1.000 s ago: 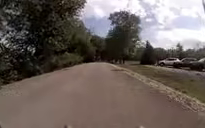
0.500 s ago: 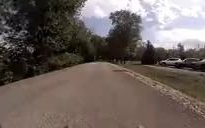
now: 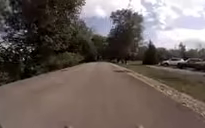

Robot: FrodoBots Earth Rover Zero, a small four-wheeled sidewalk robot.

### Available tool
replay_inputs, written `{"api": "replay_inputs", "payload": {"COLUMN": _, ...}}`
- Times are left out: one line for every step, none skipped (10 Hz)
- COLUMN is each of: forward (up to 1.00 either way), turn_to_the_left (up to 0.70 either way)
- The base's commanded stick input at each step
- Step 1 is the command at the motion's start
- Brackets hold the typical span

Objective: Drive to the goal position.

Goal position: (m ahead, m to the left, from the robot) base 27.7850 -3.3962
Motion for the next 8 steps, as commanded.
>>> {"api": "replay_inputs", "payload": {"forward": 0.70, "turn_to_the_left": 0.00}}
{"api": "replay_inputs", "payload": {"forward": 0.70, "turn_to_the_left": 0.00}}
{"api": "replay_inputs", "payload": {"forward": 0.70, "turn_to_the_left": 0.00}}
{"api": "replay_inputs", "payload": {"forward": 0.70, "turn_to_the_left": 0.00}}
{"api": "replay_inputs", "payload": {"forward": 0.70, "turn_to_the_left": 0.00}}
{"api": "replay_inputs", "payload": {"forward": 0.70, "turn_to_the_left": 0.00}}
{"api": "replay_inputs", "payload": {"forward": 0.70, "turn_to_the_left": 0.00}}
{"api": "replay_inputs", "payload": {"forward": 0.70, "turn_to_the_left": 0.00}}
